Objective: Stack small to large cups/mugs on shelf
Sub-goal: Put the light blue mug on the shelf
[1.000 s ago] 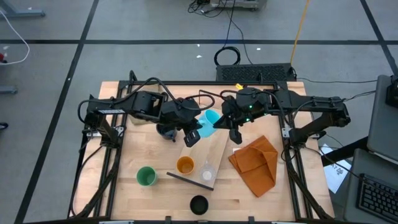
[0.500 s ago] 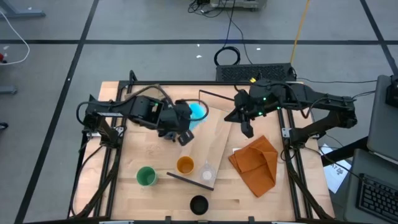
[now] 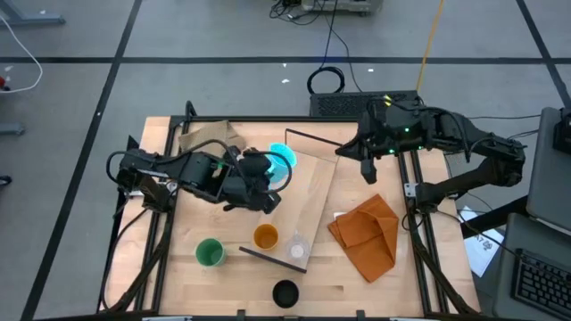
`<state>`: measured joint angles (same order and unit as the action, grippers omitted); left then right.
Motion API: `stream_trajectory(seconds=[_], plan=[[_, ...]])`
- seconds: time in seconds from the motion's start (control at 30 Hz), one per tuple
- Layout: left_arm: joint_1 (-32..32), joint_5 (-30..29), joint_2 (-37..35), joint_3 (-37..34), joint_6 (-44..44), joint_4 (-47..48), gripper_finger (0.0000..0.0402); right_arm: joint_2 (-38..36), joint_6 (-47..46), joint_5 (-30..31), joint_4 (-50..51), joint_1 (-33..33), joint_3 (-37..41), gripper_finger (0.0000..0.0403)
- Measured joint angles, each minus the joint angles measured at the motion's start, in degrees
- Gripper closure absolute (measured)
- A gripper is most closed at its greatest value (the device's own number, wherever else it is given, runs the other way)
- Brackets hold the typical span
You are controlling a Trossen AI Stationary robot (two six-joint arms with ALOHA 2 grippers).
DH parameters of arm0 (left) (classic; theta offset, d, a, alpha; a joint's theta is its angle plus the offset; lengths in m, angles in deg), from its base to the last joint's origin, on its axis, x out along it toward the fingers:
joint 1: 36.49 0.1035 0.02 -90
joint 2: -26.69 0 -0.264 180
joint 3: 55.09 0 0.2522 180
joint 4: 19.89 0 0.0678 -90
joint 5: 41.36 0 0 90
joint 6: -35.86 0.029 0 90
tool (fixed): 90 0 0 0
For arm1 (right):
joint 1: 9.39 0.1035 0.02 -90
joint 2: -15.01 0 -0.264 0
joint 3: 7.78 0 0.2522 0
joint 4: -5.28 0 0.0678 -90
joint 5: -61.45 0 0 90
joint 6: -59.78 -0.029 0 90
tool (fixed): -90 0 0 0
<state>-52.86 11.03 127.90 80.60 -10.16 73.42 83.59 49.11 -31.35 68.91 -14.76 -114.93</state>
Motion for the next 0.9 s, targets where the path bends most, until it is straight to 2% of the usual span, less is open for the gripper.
stream_trajectory(seconds=[0.13,0.43,0.7,0.8,0.9], plan=[[-2.45,-8.44,-0.07,-2.82,-7.10,-1.28,0.0357,-1.34,-0.51,0.07,0.49,-0.79,0.02,0.0403],[-6.89,-16.19,-2.81,-15.77,-21.20,-10.30,0.0357,-2.77,-1.91,0.02,2.76,-1.03,0.02,0.0403],[-11.84,-24.33,-9.31,-30.41,-31.32,-18.25,0.0357,-2.83,-1.98,-1.84,4.06,-0.55,0.02,0.0403],[-13.18,-23.61,-12.85,-36.63,-30.96,-24.24,0.0357,-2.86,-1.70,-2.56,4.78,-0.55,0.02,0.0403],[-13.81,-19.51,-16.19,-43.45,-28.04,-30.52,0.0357,-2.81,-1.20,-3.42,5.40,-0.55,0.02,0.0403]])
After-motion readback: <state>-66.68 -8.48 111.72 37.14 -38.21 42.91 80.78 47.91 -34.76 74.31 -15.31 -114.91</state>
